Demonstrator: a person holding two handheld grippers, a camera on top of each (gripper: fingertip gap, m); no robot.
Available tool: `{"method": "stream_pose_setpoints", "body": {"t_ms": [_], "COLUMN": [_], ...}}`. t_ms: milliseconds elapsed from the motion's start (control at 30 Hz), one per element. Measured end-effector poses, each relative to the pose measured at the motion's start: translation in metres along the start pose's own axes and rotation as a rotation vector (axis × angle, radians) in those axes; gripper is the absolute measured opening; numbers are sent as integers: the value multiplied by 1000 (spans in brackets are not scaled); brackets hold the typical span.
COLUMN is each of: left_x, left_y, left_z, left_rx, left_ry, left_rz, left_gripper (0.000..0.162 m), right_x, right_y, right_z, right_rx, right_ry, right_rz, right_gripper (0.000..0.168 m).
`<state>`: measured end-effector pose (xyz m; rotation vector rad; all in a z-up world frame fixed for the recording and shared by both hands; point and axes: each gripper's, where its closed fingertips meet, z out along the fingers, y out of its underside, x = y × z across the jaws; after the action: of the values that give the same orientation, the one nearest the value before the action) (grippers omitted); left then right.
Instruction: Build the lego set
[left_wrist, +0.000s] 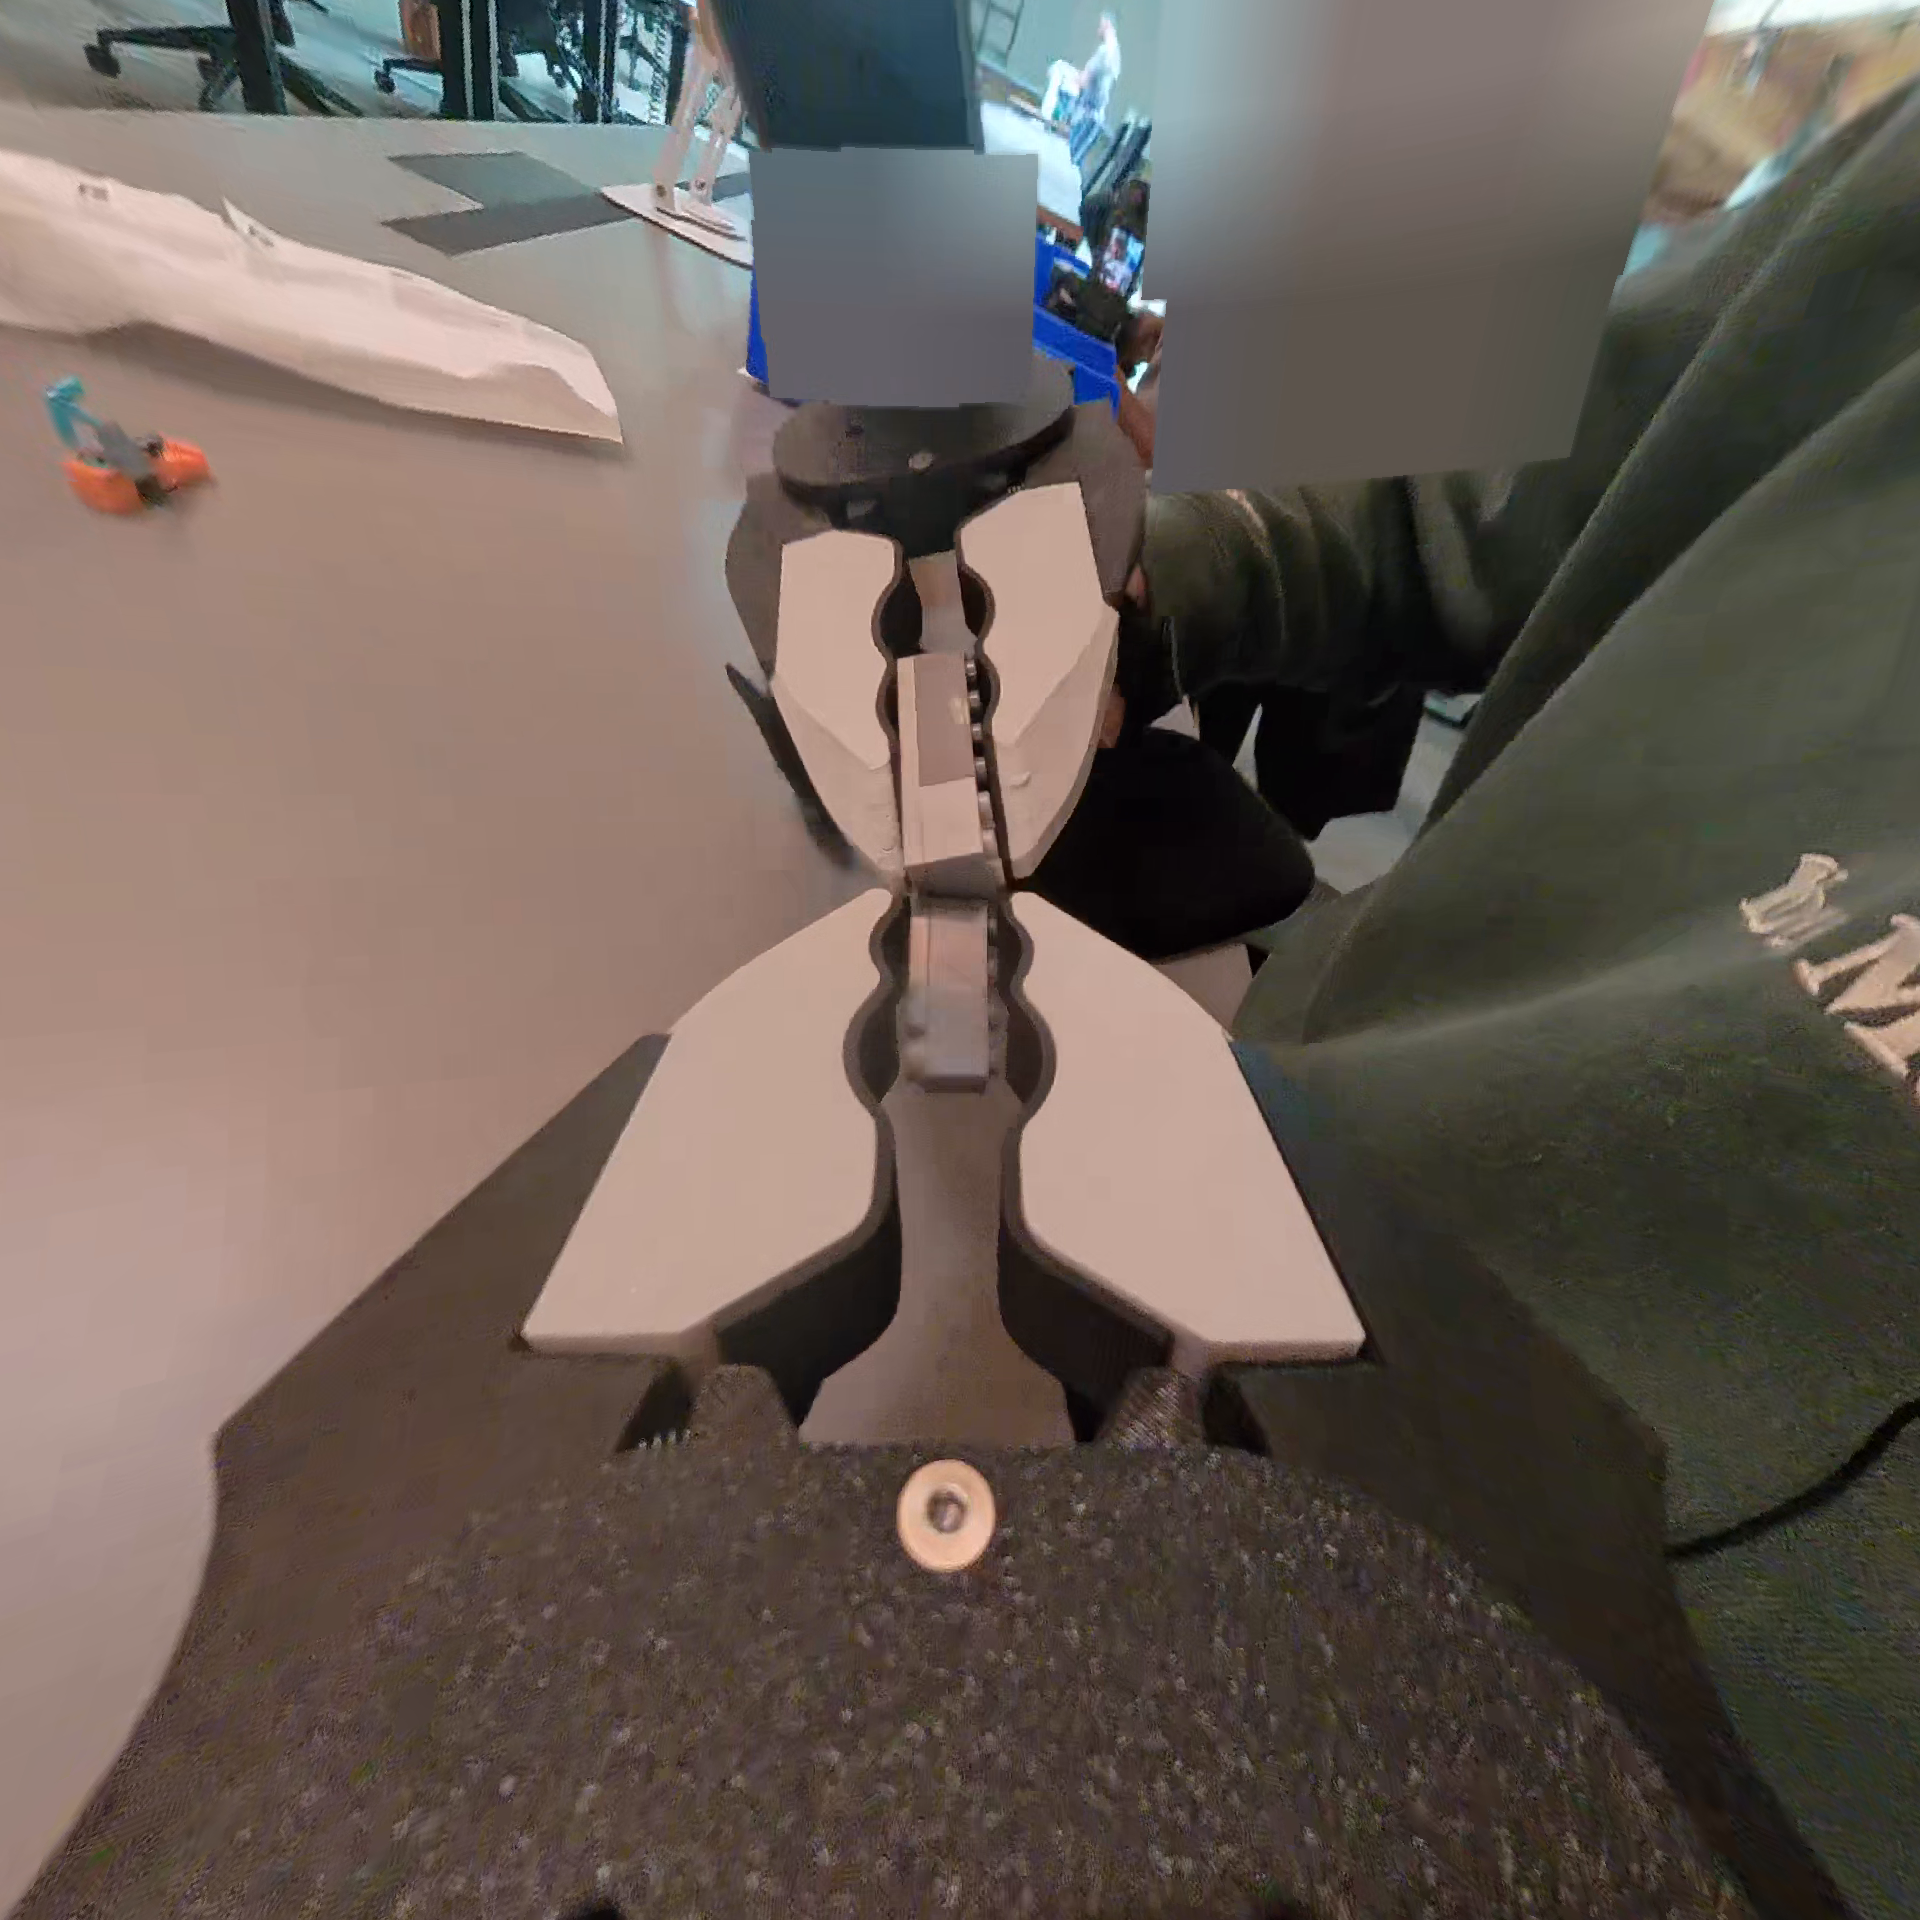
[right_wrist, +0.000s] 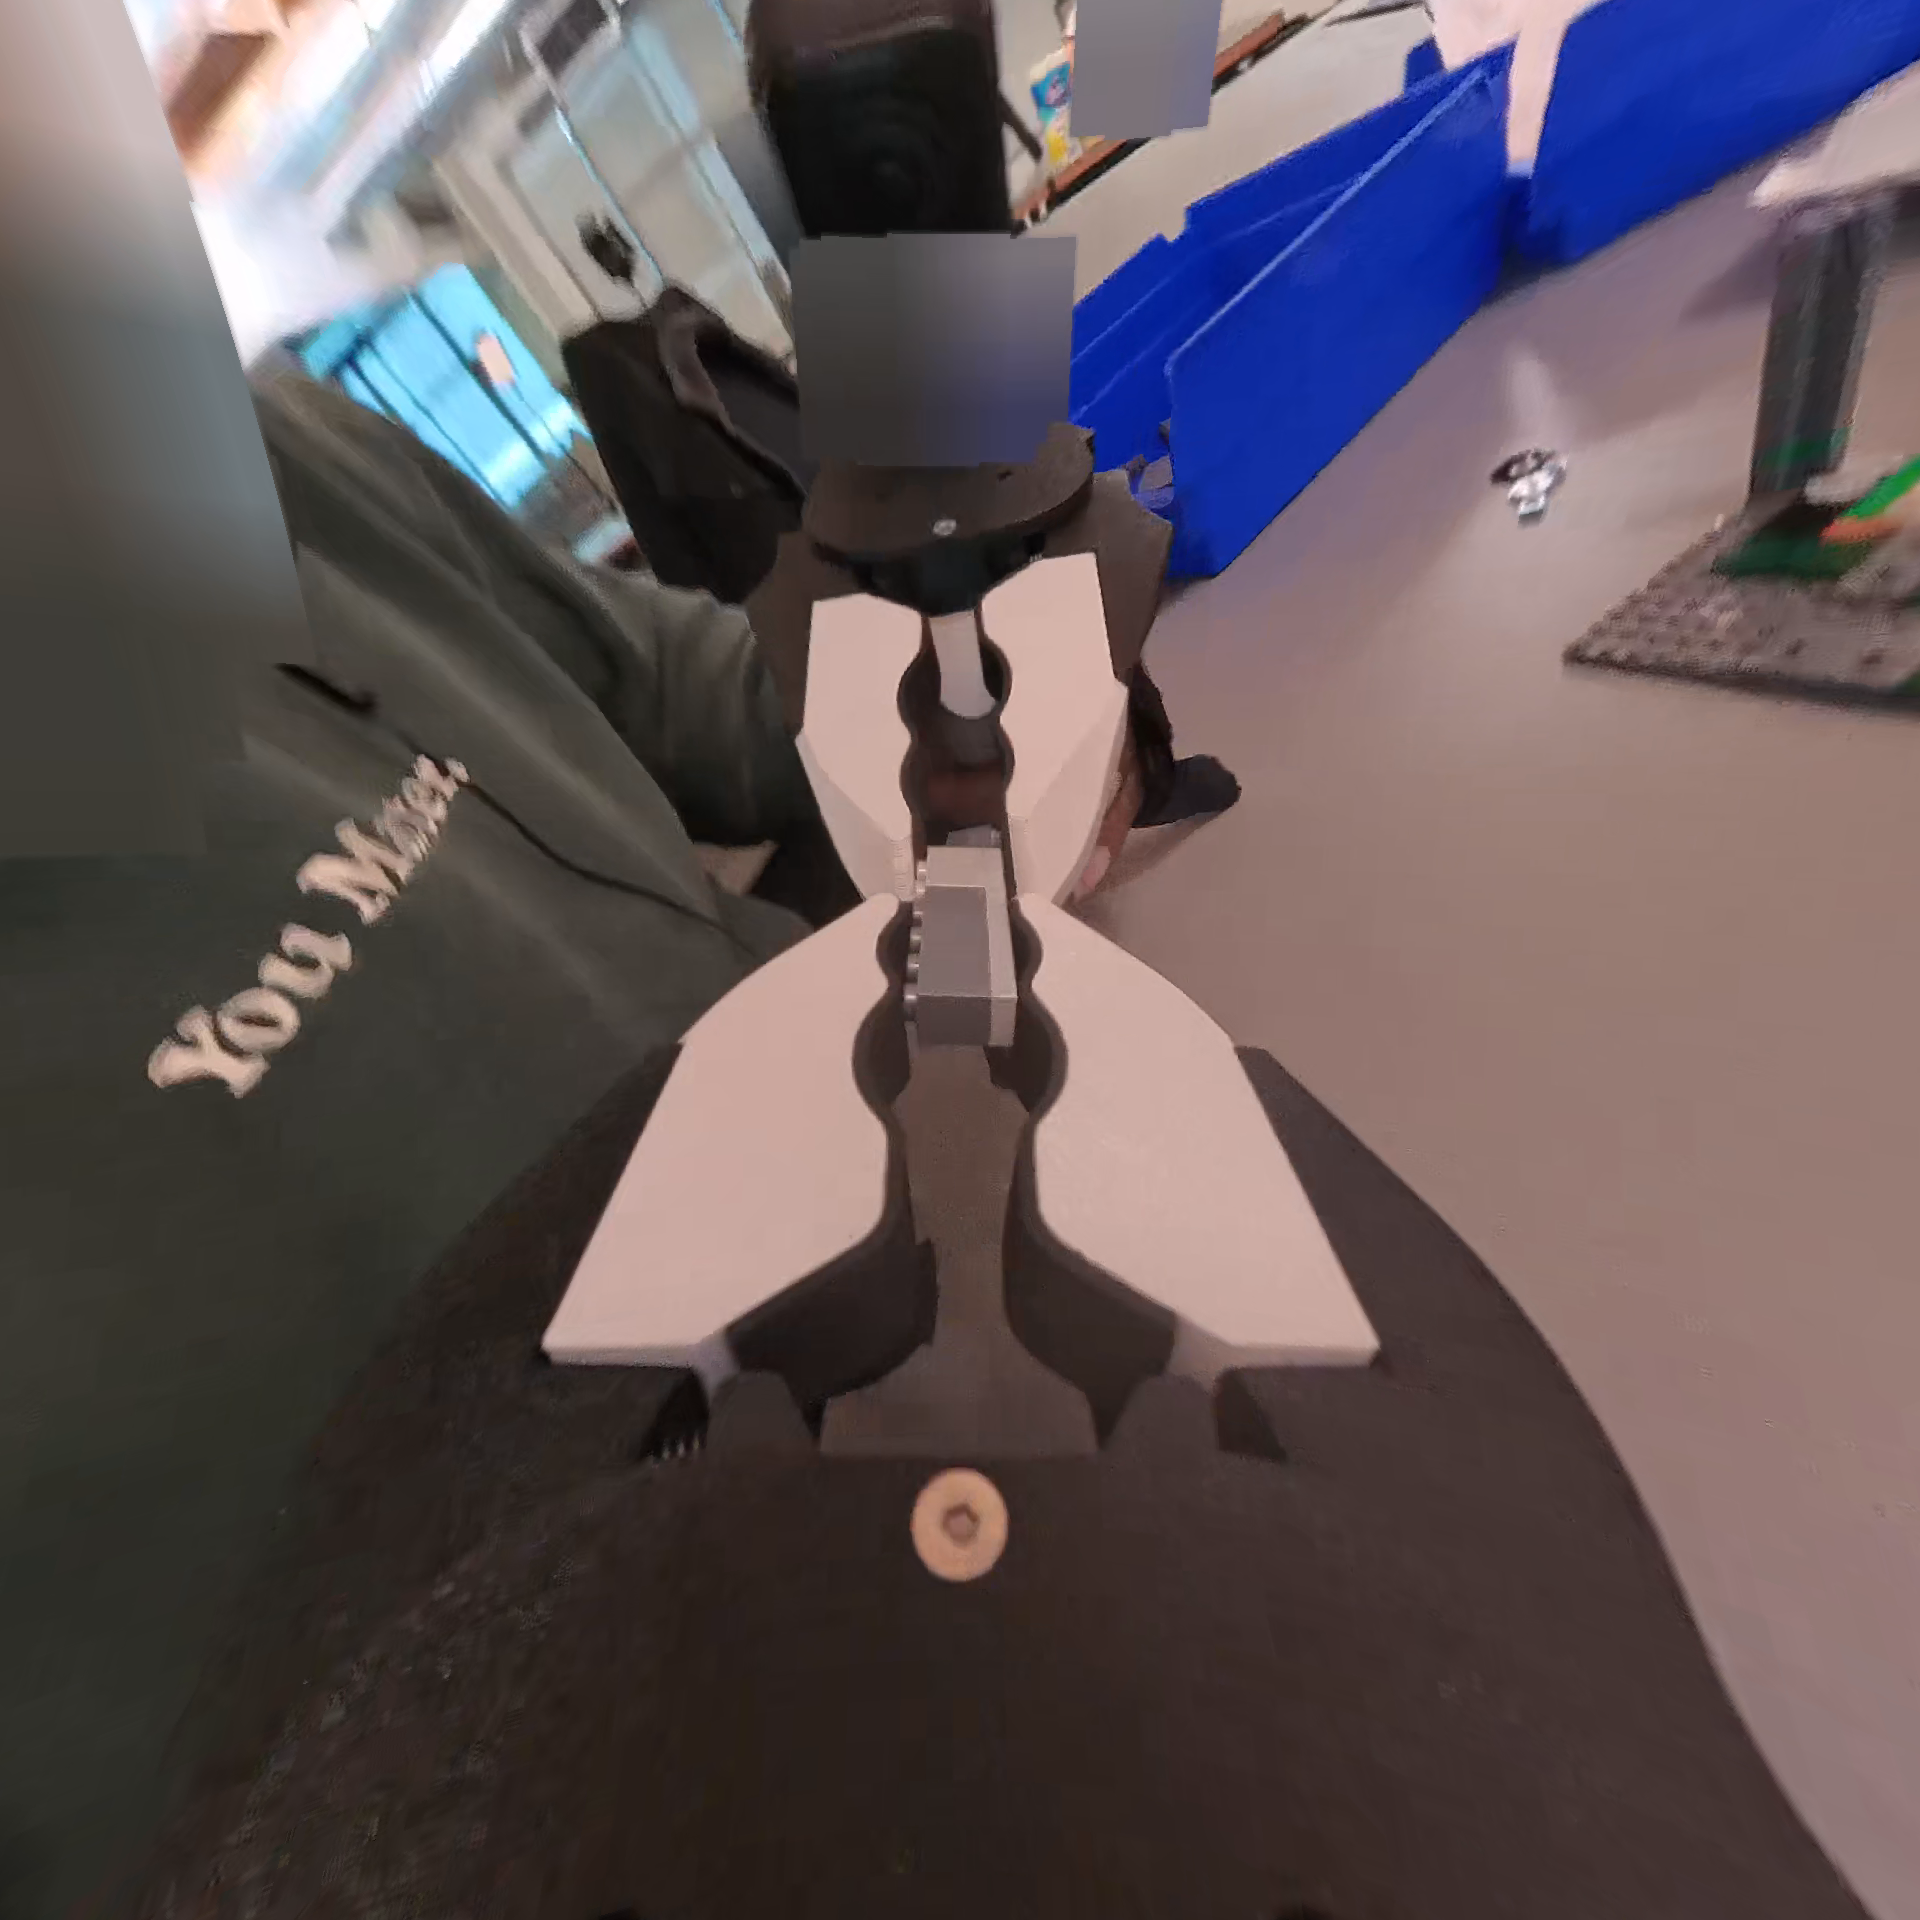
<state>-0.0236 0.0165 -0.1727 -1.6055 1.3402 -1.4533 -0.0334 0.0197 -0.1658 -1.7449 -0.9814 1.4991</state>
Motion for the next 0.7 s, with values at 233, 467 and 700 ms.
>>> {"method": "stream_pose_setpoints", "body": {"t_ms": [233,467,700], "left_x": [-13,-14,-9], "left_y": [5,-1,-8], "left_z": [-9,-9,-9], "left_rx": [-9,33,75], "left_ry": [23,58,125], "left_rz": [-169,-248,-333], "left_gripper": [18,16,15], "right_x": [14,17,13], "right_y": [-11,-14,-17], "right_z": [-3,-5,-7], "right_rx": [123,194,216], "right_ry": [-73,-89,-78], "right_rz": [385,456,416], "right_gripper": [15,15,16]}}
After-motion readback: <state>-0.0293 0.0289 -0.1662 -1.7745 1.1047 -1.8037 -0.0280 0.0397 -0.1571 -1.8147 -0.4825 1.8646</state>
